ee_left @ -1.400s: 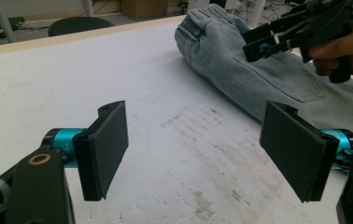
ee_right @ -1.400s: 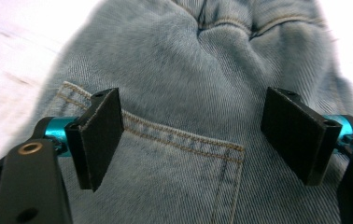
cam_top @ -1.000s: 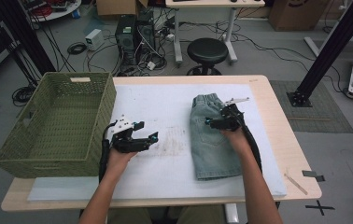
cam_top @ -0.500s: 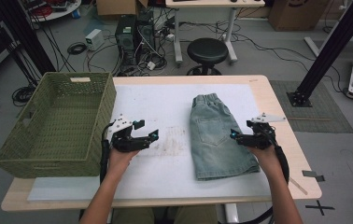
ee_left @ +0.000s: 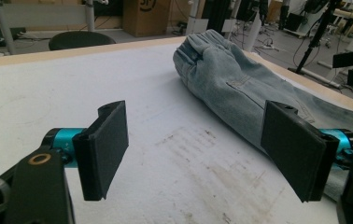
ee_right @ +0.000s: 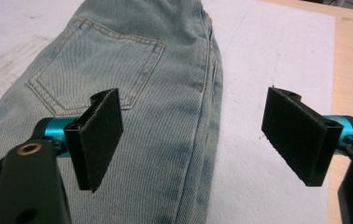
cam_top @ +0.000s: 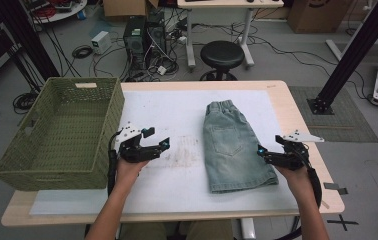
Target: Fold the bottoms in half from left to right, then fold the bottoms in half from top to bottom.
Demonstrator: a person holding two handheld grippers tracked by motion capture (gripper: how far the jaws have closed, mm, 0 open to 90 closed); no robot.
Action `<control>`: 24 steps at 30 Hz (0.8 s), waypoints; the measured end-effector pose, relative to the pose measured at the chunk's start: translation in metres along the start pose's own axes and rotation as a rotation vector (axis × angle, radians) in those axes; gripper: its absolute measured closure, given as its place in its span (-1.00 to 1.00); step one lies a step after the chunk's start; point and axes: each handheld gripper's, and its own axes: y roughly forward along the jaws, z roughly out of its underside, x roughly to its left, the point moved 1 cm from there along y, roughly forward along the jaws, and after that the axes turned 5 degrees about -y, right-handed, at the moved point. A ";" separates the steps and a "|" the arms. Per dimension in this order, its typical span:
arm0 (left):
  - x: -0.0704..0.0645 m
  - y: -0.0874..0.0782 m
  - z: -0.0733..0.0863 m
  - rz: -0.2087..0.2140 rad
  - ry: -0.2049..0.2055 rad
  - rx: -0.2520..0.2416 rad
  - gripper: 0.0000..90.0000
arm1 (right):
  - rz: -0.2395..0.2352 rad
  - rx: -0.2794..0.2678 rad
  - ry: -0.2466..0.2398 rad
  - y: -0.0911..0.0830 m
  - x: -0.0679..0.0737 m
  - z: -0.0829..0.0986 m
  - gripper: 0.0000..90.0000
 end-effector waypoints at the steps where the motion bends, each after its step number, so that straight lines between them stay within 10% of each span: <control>1: 0.000 0.000 0.000 0.001 0.002 0.002 -0.47 | 0.002 -0.006 0.005 -0.001 0.000 0.000 -0.54; 24: -0.026 0.035 -0.011 0.046 -0.013 0.040 -0.47 | -0.007 -0.017 0.000 -0.003 0.012 0.008 -0.54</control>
